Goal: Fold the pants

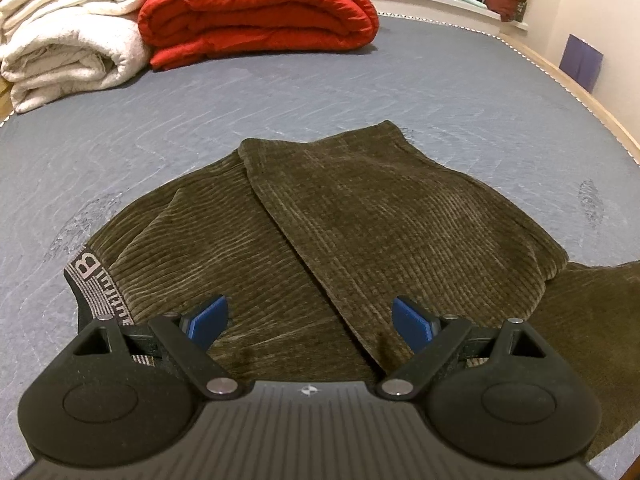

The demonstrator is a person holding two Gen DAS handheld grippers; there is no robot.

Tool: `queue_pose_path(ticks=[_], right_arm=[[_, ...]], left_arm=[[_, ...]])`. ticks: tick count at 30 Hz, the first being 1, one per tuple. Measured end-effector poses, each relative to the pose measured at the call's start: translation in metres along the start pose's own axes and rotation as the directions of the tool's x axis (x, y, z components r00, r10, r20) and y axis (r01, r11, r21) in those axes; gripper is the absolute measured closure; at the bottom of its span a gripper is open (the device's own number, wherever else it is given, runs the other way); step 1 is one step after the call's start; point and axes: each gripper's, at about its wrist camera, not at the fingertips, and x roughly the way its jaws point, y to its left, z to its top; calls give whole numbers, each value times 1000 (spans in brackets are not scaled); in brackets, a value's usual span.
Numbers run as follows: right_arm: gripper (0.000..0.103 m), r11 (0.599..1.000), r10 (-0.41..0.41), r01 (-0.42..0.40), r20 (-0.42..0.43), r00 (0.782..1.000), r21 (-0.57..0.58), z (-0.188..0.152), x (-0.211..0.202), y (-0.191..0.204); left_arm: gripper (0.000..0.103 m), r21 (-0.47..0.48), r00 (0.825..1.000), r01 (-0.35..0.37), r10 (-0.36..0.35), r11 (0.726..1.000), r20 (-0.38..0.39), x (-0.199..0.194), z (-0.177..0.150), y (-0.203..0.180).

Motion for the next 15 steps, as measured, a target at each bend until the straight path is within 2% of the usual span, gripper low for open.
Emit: queue_pose_path(ticks=[3, 6, 8, 10, 15], right_arm=[[58, 999, -43, 44, -29, 999, 27, -1, 28, 3], [57, 990, -143, 142, -73, 987, -12, -2, 59, 7], [68, 974, -218, 214, -50, 975, -74, -5, 68, 12], [97, 938, -306, 297, -23, 952, -176, -6, 77, 28], [99, 949, -306, 310, 61, 950, -64, 8, 84, 24]], left_arm=[[11, -13, 1000, -3, 3, 1000, -5, 3, 2, 5], [11, -24, 1000, -4, 4, 1000, -7, 5, 6, 7], [11, -26, 1000, -6, 5, 1000, -7, 6, 7, 6], [11, -22, 1000, -7, 7, 1000, -9, 7, 8, 5], [11, -3, 1000, -12, 12, 1000, -14, 7, 7, 2]])
